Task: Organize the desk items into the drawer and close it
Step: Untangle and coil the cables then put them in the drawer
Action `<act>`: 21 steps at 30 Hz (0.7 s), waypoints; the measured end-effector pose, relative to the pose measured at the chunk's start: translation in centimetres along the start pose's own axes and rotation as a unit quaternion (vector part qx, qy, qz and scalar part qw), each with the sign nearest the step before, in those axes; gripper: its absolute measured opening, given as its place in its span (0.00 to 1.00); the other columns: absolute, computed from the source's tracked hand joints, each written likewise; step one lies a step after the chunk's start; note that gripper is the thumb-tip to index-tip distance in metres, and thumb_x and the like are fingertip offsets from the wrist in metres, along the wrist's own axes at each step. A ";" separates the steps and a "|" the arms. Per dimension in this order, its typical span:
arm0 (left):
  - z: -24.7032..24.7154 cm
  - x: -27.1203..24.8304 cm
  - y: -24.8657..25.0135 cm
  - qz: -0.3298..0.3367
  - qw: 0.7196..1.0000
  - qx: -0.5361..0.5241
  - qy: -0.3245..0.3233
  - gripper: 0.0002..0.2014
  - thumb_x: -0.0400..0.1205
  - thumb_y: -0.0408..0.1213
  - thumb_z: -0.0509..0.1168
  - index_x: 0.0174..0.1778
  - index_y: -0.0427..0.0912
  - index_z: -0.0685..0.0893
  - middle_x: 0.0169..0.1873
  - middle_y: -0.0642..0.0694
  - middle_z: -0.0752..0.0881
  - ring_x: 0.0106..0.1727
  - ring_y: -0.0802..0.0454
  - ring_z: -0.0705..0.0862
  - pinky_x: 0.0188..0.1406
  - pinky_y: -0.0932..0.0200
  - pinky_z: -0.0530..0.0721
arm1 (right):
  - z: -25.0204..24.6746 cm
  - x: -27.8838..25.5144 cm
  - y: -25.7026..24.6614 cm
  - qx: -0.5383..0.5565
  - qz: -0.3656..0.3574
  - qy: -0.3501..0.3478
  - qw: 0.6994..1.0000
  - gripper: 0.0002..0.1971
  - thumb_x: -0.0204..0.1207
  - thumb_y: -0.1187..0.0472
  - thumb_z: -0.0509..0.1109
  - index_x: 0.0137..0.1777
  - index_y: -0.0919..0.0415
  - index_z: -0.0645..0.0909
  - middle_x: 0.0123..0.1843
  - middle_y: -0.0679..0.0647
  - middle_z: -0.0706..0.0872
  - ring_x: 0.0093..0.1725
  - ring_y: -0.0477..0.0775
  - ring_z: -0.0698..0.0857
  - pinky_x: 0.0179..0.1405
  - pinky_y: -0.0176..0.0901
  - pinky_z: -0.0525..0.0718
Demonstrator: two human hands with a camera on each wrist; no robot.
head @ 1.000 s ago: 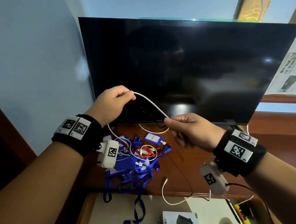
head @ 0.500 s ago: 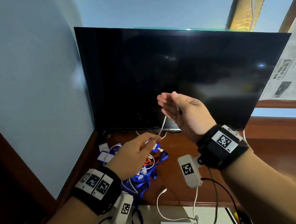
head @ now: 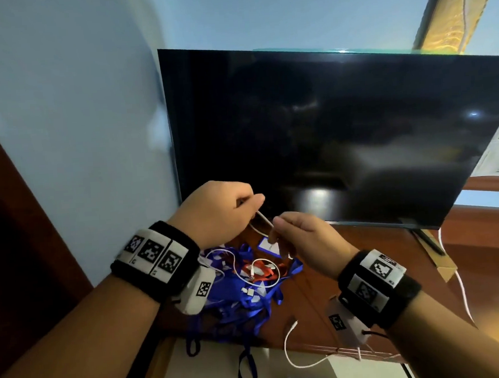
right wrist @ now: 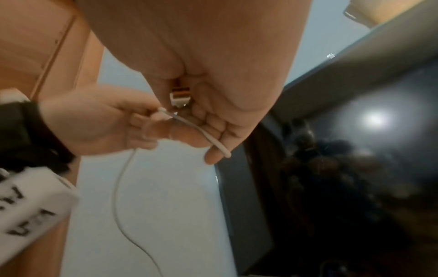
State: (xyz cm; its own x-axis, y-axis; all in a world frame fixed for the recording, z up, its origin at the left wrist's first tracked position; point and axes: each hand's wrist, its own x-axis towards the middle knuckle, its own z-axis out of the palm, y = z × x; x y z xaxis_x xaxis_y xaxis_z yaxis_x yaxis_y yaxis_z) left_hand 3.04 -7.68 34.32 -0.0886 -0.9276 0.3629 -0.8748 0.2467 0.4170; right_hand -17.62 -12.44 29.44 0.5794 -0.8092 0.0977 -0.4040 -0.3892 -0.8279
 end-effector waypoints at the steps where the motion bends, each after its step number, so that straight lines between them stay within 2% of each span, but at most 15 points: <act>1: 0.0 0.5 -0.5 -0.011 1.000 -0.014 0.004 0.23 0.89 0.56 0.61 0.33 0.45 0.84 0.27 0.47 0.84 0.29 0.54 0.83 0.33 0.52 0.81 | 0.2 -0.2 -0.4 0.048 0.006 -0.011 0.999 0.21 0.89 0.45 0.60 0.39 0.54 0.86 0.27 0.46 0.81 0.30 0.48 0.77 0.32 0.45 0.75; 2: 0.2 1.0 -0.9 -0.023 0.999 -0.029 0.005 0.26 0.89 0.57 0.60 0.31 0.44 0.81 0.25 0.47 0.83 0.27 0.54 0.81 0.32 0.52 0.80 | 0.2 -0.5 -0.9 0.085 0.007 -0.021 0.996 0.22 0.88 0.45 0.60 0.38 0.54 0.85 0.25 0.44 0.77 0.28 0.47 0.74 0.31 0.42 0.71; 4: 1.0 1.7 -1.6 -0.050 0.997 -0.061 0.008 0.29 0.90 0.58 0.58 0.27 0.44 0.75 0.22 0.49 0.77 0.24 0.55 0.76 0.31 0.52 0.76 | 0.3 -0.9 -1.9 0.146 0.000 -0.035 0.989 0.23 0.91 0.48 0.59 0.38 0.60 0.83 0.23 0.46 0.71 0.24 0.46 0.68 0.28 0.39 0.68; 7: 2.6 2.1 -1.9 -0.091 0.987 -0.134 0.019 0.30 0.91 0.60 0.55 0.25 0.48 0.70 0.22 0.51 0.71 0.25 0.55 0.72 0.33 0.52 0.72 | 0.3 -1.3 -4.3 0.291 -0.003 -0.008 0.957 0.21 0.91 0.57 0.58 0.37 0.66 0.75 0.20 0.50 0.67 0.21 0.48 0.66 0.27 0.41 0.69; 9: 4.2 2.0 -2.2 -0.123 0.973 -0.197 0.008 0.30 0.91 0.62 0.52 0.25 0.49 0.68 0.22 0.53 0.68 0.24 0.55 0.69 0.32 0.53 0.69 | -0.4 -1.4 -5.8 0.374 -0.017 0.031 0.927 0.20 0.90 0.57 0.59 0.35 0.63 0.74 0.22 0.53 0.71 0.22 0.51 0.70 0.28 0.43 0.73; 11: 6.1 1.3 -2.4 -0.131 0.959 -0.250 -0.025 0.31 0.89 0.66 0.51 0.25 0.50 0.66 0.21 0.54 0.64 0.22 0.55 0.63 0.30 0.53 0.65 | -1.8 -1.3 -7.0 0.455 -0.045 0.058 0.888 0.19 0.90 0.58 0.59 0.35 0.61 0.75 0.28 0.59 0.81 0.25 0.56 0.79 0.31 0.44 0.82; 12: 7.1 0.9 -2.5 -0.130 0.952 -0.273 -0.046 0.31 0.88 0.69 0.51 0.25 0.51 0.66 0.22 0.54 0.63 0.22 0.54 0.61 0.29 0.52 0.63 | -2.7 -1.1 -7.4 0.499 -0.055 0.065 0.863 0.19 0.90 0.57 0.58 0.36 0.61 0.76 0.33 0.62 0.87 0.31 0.60 0.86 0.35 0.45 0.88; 13: 8.0 0.5 -2.6 -0.127 0.945 -0.293 -0.065 0.32 0.86 0.70 0.51 0.24 0.51 0.65 0.22 0.53 0.62 0.23 0.53 0.60 0.29 0.52 0.61 | -3.7 -0.9 -7.7 0.533 -0.063 0.071 0.841 0.18 0.90 0.57 0.58 0.37 0.61 0.77 0.42 0.65 0.92 0.40 0.62 0.92 0.44 0.48 0.92; 15: 9.0 -0.5 -2.2 -0.120 0.943 -0.294 -0.096 0.32 0.86 0.70 0.51 0.25 0.50 0.64 0.23 0.50 0.61 0.25 0.50 0.59 0.28 0.52 0.61 | -5.6 -0.4 -7.9 0.563 -0.083 0.100 0.816 0.18 0.91 0.56 0.57 0.40 0.61 0.78 0.59 0.69 0.91 0.59 0.64 0.92 0.67 0.52 0.88; 17: 9.0 -1.4 -1.7 -0.107 0.950 -0.269 -0.116 0.31 0.86 0.70 0.49 0.26 0.49 0.65 0.25 0.46 0.62 0.28 0.44 0.61 0.31 0.48 0.65 | -7.2 0.3 -7.4 0.544 -0.111 0.155 0.817 0.17 0.91 0.58 0.57 0.41 0.61 0.78 0.65 0.70 0.89 0.67 0.63 0.89 0.75 0.54 0.81; 19: 7.9 -2.2 -0.7 -0.083 0.957 -0.245 -0.130 0.30 0.88 0.68 0.49 0.28 0.48 0.67 0.26 0.45 0.65 0.29 0.44 0.64 0.34 0.45 0.69 | -8.6 1.1 -6.2 0.457 -0.138 0.213 0.852 0.16 0.92 0.60 0.58 0.43 0.62 0.78 0.65 0.70 0.88 0.70 0.59 0.87 0.78 0.53 0.78; 21: 6.0 -2.4 0.4 -0.059 0.969 -0.202 -0.133 0.30 0.91 0.62 0.49 0.29 0.46 0.71 0.24 0.49 0.68 0.28 0.50 0.68 0.35 0.47 0.73 | -9.3 2.0 -4.5 0.313 -0.146 0.263 0.901 0.15 0.91 0.59 0.60 0.43 0.60 0.81 0.60 0.63 0.91 0.70 0.53 0.87 0.80 0.55 0.76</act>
State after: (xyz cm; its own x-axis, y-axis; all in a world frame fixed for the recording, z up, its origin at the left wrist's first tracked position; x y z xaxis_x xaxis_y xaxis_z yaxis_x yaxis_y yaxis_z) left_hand 0.02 -7.00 28.60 -0.1670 -0.9821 0.0874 -0.6338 0.1749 0.7535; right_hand -21.22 -16.40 38.46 0.1134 -0.8736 0.4732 0.2844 -0.4278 -0.8580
